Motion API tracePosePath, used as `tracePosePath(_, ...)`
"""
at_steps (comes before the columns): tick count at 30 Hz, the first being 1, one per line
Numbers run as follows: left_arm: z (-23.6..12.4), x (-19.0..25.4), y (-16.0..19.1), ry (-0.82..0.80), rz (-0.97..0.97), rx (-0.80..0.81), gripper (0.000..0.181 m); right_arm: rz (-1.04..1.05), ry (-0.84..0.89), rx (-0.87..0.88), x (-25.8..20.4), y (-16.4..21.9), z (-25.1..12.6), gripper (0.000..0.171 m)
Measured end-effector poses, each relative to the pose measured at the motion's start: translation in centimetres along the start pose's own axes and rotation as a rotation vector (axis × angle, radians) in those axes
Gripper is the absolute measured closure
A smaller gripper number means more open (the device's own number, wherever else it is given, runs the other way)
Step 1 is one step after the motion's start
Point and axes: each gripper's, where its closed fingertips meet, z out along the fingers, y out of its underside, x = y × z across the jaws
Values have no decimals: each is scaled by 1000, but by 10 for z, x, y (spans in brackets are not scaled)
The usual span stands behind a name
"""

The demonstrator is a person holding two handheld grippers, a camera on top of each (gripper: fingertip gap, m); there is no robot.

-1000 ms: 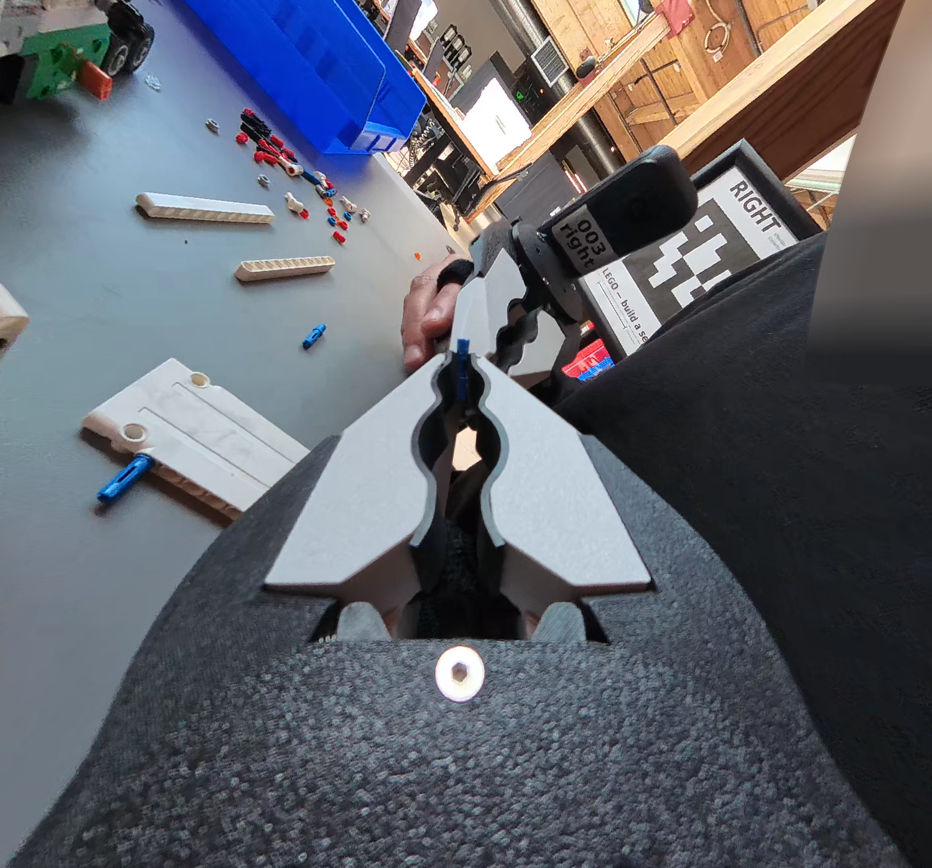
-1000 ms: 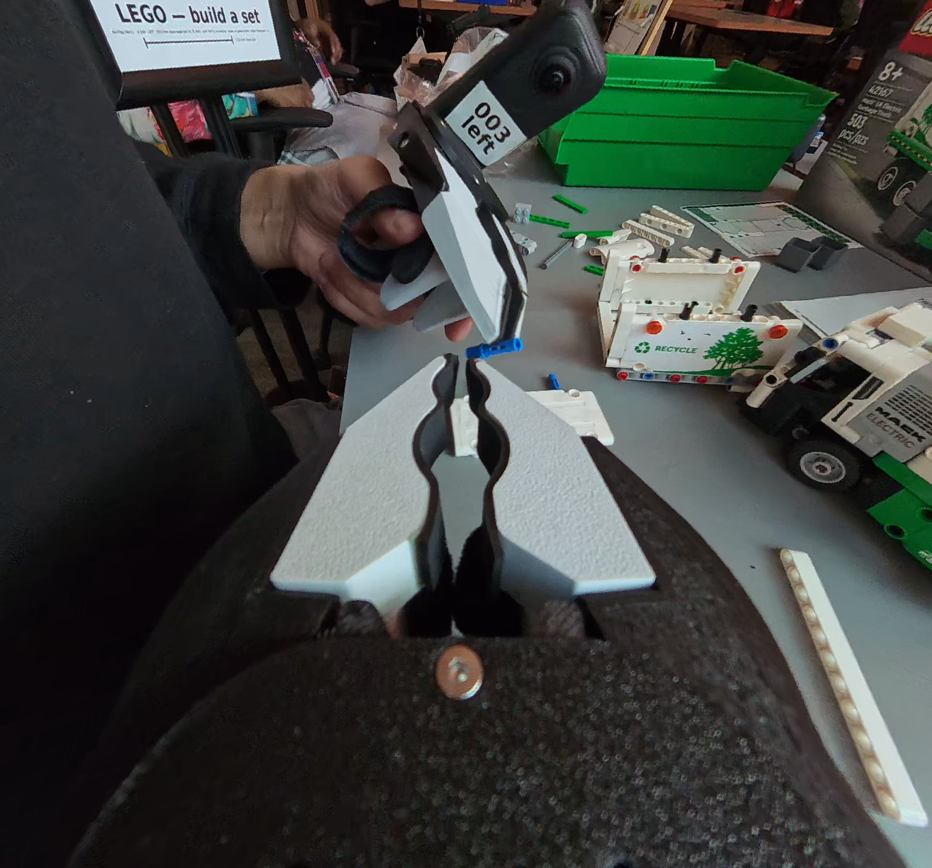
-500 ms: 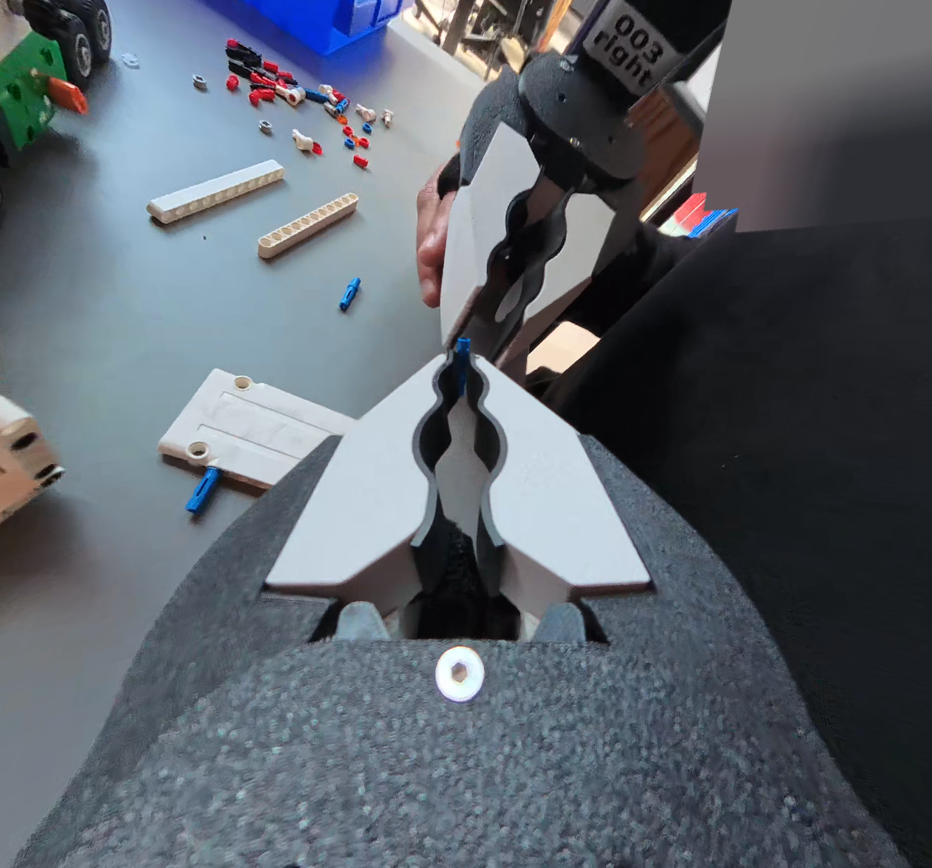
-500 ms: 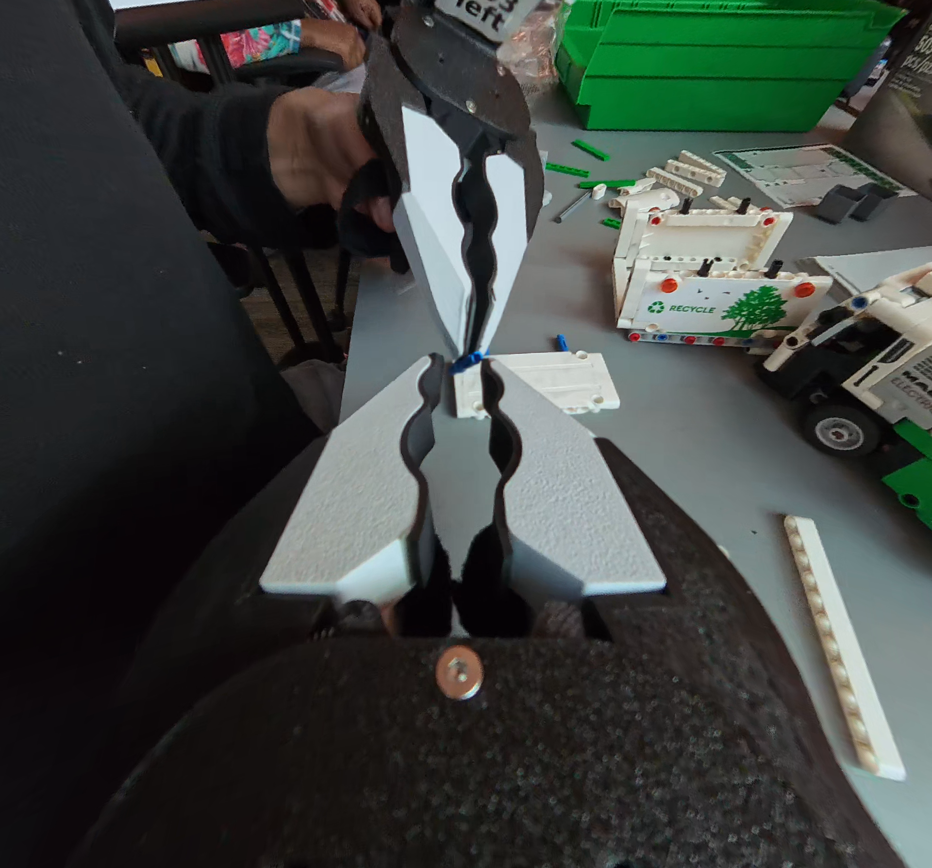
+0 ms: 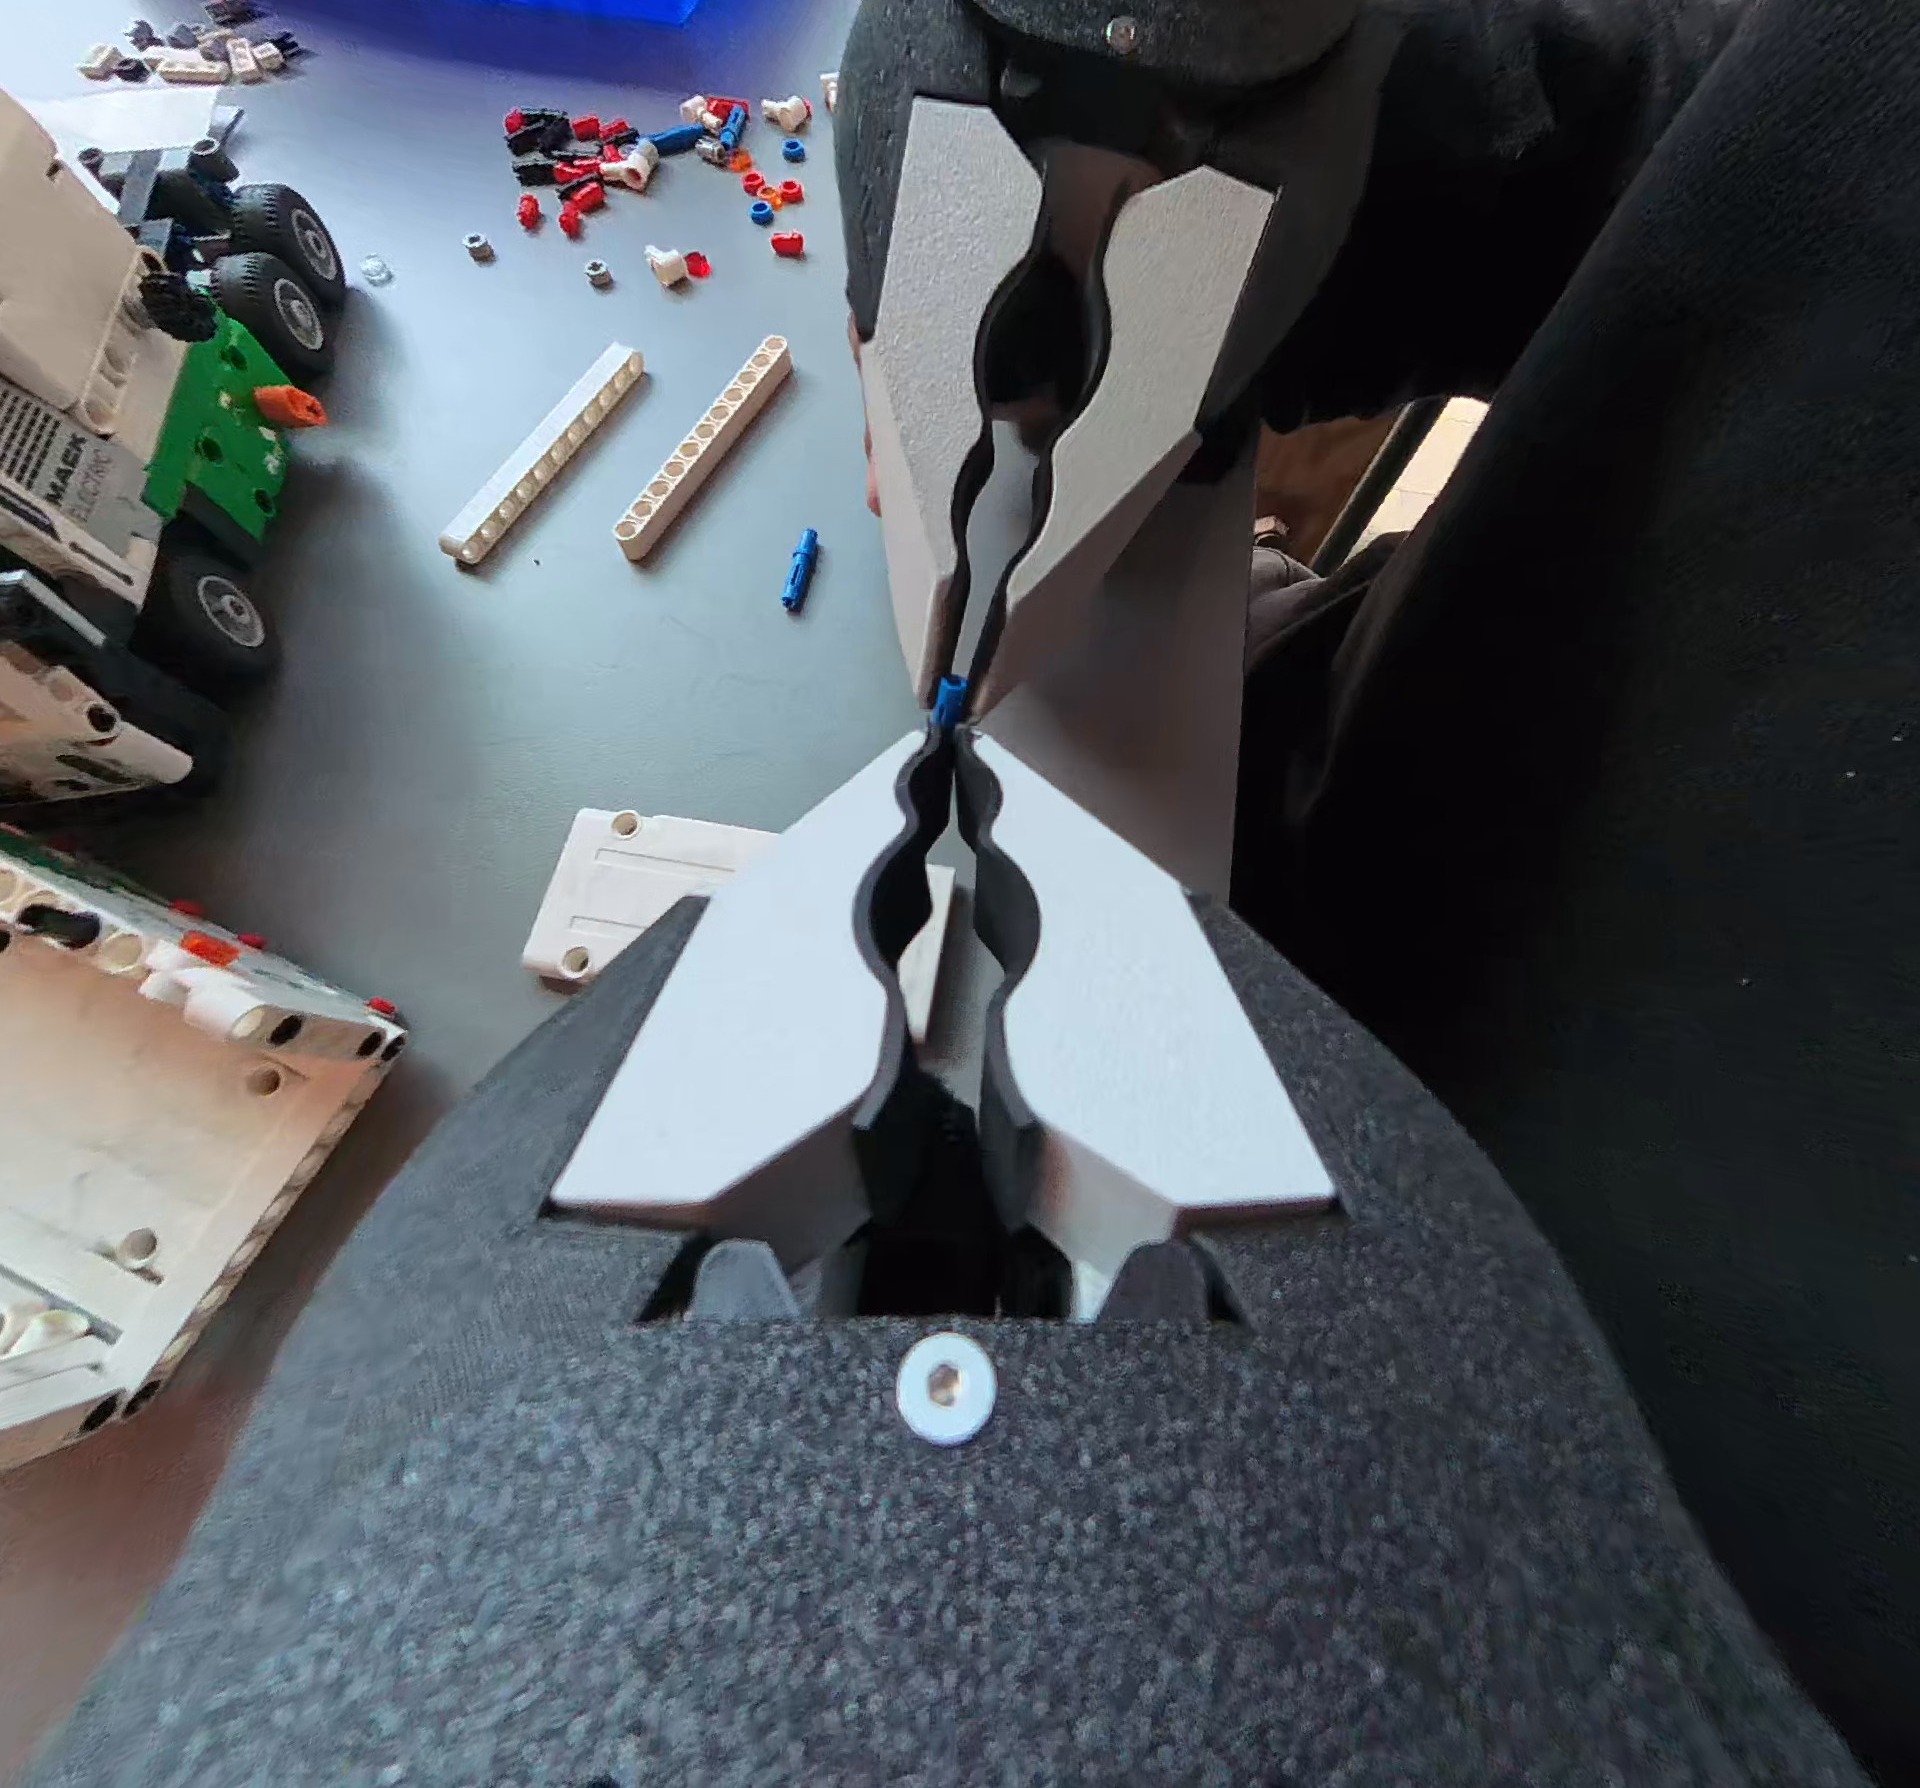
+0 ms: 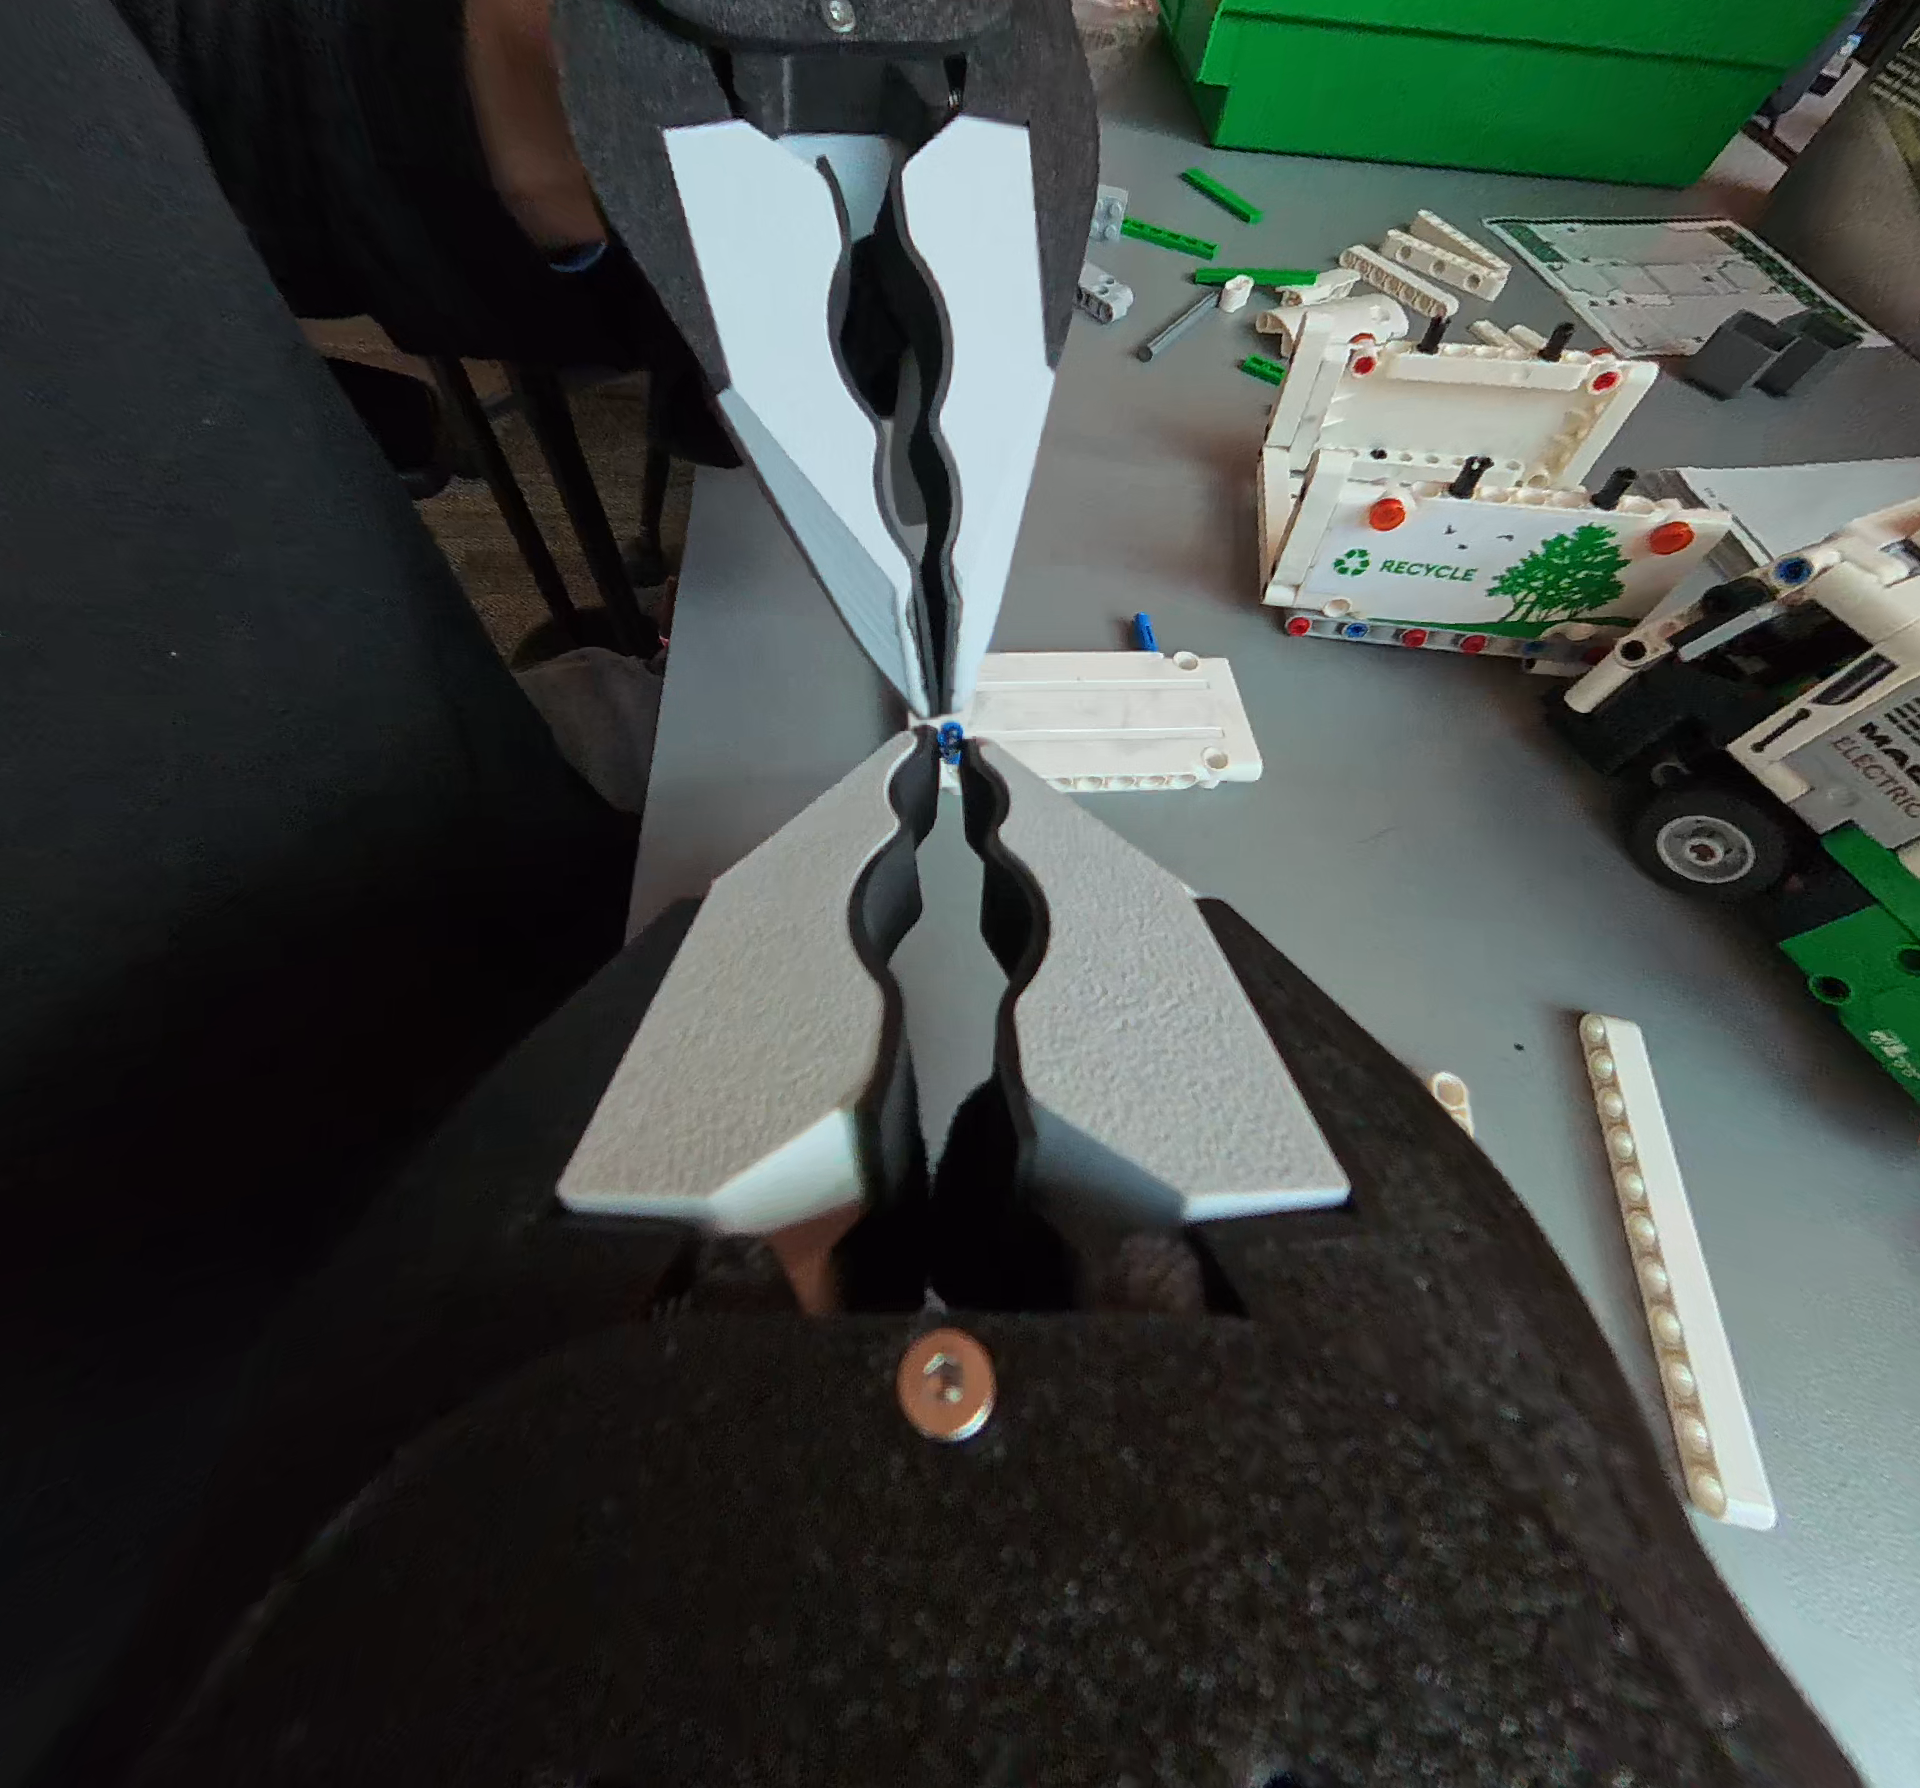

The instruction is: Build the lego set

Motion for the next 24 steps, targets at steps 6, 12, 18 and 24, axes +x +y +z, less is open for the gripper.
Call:
tracePosePath(6,-6,-7,-7,-48,18,47,165,81,-9,149,5,-24,-11,169)
tracePosePath(12,-8,-3,-20,-77,88,120,179,156,-66,230,2,-36,-17,169)
tracePosePath(18,-2,-4,-3,-133,236,-42,180,122,-65,67,-2,-11,-6,165)
tracePosePath(24,-3,-4,-4,-134,253,-41,180,107,-54,92,-5,-16,0,164)
